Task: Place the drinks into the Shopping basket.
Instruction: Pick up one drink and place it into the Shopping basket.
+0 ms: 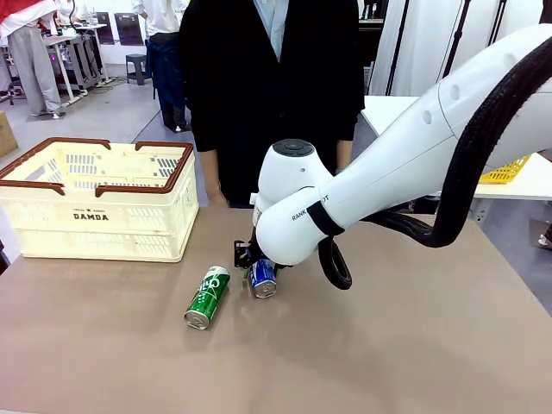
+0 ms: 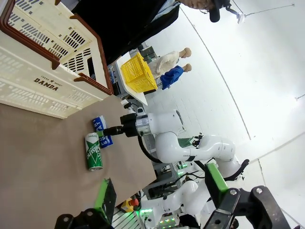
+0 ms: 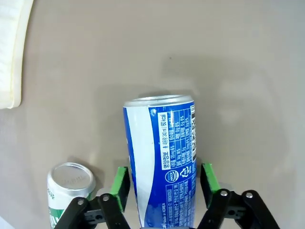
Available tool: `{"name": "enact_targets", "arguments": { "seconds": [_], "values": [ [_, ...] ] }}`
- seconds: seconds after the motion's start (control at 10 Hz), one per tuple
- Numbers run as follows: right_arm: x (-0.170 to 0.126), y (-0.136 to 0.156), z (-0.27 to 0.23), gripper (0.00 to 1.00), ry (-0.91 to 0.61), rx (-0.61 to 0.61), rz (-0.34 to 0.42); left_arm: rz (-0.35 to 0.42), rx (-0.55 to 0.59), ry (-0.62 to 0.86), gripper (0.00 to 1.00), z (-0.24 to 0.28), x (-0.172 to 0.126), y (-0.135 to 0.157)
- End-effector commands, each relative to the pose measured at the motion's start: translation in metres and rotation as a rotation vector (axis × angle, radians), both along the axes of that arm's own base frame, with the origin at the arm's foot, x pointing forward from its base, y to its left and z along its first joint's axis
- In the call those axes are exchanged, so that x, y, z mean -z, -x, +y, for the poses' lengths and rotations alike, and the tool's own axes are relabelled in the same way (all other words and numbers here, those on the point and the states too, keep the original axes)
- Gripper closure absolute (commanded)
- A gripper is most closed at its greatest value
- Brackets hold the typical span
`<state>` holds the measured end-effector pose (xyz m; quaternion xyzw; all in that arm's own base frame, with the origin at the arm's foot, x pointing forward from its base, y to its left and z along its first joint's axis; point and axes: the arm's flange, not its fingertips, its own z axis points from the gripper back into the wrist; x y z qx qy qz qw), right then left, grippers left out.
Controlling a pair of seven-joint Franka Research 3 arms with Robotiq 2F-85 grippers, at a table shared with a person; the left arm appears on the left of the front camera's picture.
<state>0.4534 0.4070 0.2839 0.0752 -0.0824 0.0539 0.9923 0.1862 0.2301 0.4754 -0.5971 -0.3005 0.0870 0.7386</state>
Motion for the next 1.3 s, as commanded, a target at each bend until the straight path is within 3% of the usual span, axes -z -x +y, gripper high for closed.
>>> {"name": "enact_targets", "arguments": {
  "seconds": [0.0, 0.4, 0.6, 0.7, 0.9, 1.0, 1.2],
  "values": [
    [-0.006, -0.003, -0.003, 0.0, -0.005, -0.01, 0.008, -0.027, 0.0, 0.015, 0.0, 0.001, -0.002, -0.001],
    [-0.031, -0.001, -0.017, 0.0, -0.042, -0.011, 0.003, -0.027, 0.0, 0.015, 0.0, 0.001, -0.002, -0.001],
    [-0.081, 0.007, -0.049, 0.0, -0.047, -0.032, -0.006, -0.027, 0.0, 0.015, 0.0, 0.001, -0.002, -0.001],
    [-0.125, 0.026, -0.087, 0.0, -0.086, -0.094, 0.044, -0.027, 0.0, 0.015, 0.0, 0.001, -0.002, -0.001],
    [-0.191, 0.057, -0.196, 0.0, -0.131, -0.081, 0.124, -0.027, 0.0, 0.015, 0.0, 0.001, -0.002, -0.001],
    [-0.211, 0.068, -0.264, 0.0, -0.237, -0.036, 0.17, -0.027, 0.0, 0.015, 0.0, 0.001, -0.002, -0.001],
    [-0.221, 0.089, -0.399, 0.0, -0.525, 0.077, 0.165, -0.027, 0.0, 0.015, 0.0, 0.001, -0.002, -0.001]
  ]
}}
